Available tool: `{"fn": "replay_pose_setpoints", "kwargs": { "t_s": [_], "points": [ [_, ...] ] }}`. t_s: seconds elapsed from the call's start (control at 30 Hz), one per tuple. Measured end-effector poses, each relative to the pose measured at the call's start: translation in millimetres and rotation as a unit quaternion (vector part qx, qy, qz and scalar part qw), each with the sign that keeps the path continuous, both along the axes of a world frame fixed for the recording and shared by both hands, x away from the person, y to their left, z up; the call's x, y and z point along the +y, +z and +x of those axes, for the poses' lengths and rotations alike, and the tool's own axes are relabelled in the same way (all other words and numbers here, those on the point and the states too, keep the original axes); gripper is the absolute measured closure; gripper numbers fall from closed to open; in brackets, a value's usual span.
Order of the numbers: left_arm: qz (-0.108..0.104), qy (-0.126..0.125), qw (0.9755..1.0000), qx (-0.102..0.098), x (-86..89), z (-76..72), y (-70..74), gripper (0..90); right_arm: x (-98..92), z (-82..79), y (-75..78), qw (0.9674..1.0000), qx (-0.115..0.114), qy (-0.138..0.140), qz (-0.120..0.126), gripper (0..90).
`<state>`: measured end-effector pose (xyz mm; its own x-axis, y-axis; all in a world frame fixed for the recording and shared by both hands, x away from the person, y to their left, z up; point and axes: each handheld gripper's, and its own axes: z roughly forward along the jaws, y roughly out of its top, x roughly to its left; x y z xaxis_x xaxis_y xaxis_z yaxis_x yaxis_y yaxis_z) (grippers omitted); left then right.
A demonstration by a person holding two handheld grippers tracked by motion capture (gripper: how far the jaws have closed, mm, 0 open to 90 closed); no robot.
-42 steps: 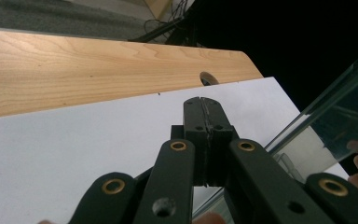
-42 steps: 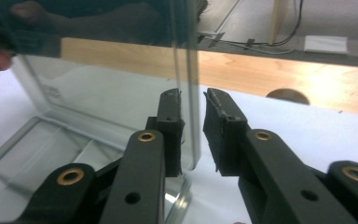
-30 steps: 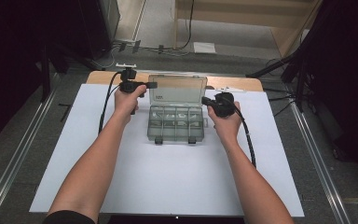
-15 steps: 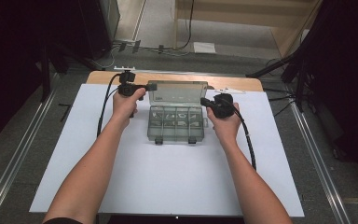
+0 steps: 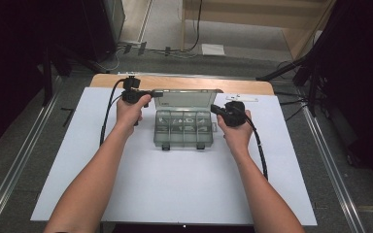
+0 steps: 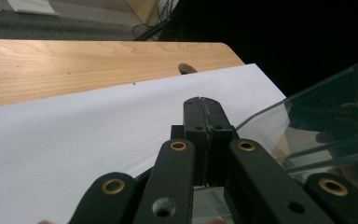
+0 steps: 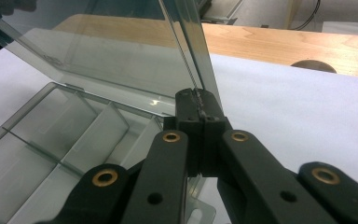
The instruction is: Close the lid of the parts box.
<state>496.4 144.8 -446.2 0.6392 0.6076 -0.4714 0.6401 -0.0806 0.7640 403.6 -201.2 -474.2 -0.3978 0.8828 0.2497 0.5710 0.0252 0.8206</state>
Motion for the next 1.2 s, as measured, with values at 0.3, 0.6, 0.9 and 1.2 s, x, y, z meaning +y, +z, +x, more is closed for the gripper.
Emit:
{"fn": "replay_pose_setpoints", "kwargs": {
  "t_s": [0.3, 0.6, 0.9, 1.2],
  "points": [
    [0.016, -0.006, 0.9998, -0.007, 0.1, -10.4, 1.1, 90.0, -0.8, -6.1, -0.5, 1.0000, -0.003, 0.003, 0.002, 90.0],
    [0.014, -0.008, 0.9998, -0.009, 0.6, -21.4, -0.7, 90.0, 0.9, -13.3, 1.9, 0.9999, -0.003, 0.008, 0.008, 90.0],
    [0.028, -0.017, 0.9994, -0.011, -1.0, -30.9, -5.4, 90.0, 3.6, -23.5, -2.0, 0.9998, -0.004, 0.013, 0.013, 90.0],
    [0.043, -0.021, 0.9988, -0.011, -4.3, -40.5, -10.9, 90.0, 3.6, -35.7, -6.7, 0.9997, -0.011, 0.014, 0.018, 90.0]
  ]
}}
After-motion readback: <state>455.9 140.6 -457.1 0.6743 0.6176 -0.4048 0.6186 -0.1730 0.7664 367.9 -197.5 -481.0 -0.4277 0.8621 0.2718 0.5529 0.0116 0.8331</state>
